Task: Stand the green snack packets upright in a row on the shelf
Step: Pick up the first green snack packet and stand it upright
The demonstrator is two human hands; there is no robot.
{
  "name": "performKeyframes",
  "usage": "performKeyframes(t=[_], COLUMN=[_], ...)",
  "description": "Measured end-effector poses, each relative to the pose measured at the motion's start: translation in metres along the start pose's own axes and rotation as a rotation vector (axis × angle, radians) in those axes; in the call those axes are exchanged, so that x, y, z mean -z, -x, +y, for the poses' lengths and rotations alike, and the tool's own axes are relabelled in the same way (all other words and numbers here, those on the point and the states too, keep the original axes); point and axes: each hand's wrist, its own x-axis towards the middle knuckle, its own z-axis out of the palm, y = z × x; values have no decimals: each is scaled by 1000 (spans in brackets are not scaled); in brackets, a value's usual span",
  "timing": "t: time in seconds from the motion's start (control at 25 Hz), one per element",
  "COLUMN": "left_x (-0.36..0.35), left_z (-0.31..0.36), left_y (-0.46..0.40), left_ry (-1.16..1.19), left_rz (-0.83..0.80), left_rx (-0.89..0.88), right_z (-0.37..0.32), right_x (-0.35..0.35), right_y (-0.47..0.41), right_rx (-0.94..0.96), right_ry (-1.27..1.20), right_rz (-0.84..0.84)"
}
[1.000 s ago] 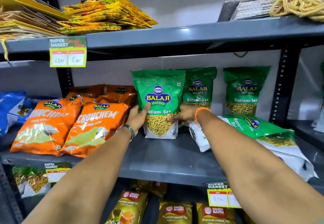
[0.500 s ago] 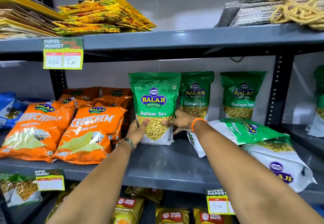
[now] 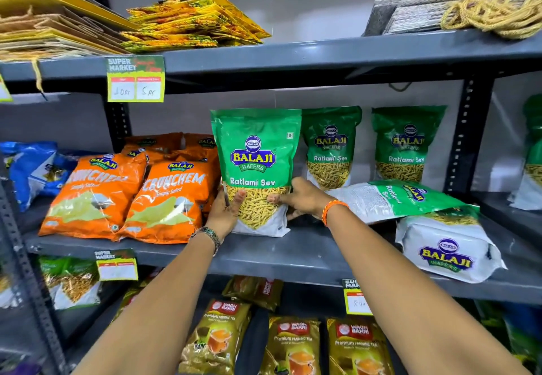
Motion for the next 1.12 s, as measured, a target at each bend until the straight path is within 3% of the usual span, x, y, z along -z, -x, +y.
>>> performKeyframes(t=[0.76,0.96,1.12], left_x=[18,13,-1], left_z=[26,28,36], left_y=[53,65,82], left_ry=[-106,-185,-331], left_rz=[17,254,547], left_rx=[9,24,-210], right_z=[-2,-6,-14], right_x=[-28,-25,-7], right_y=[36,43,50], right_rx=[84,98,60], right_ry=[119,183,268], right_rz=[163,124,28])
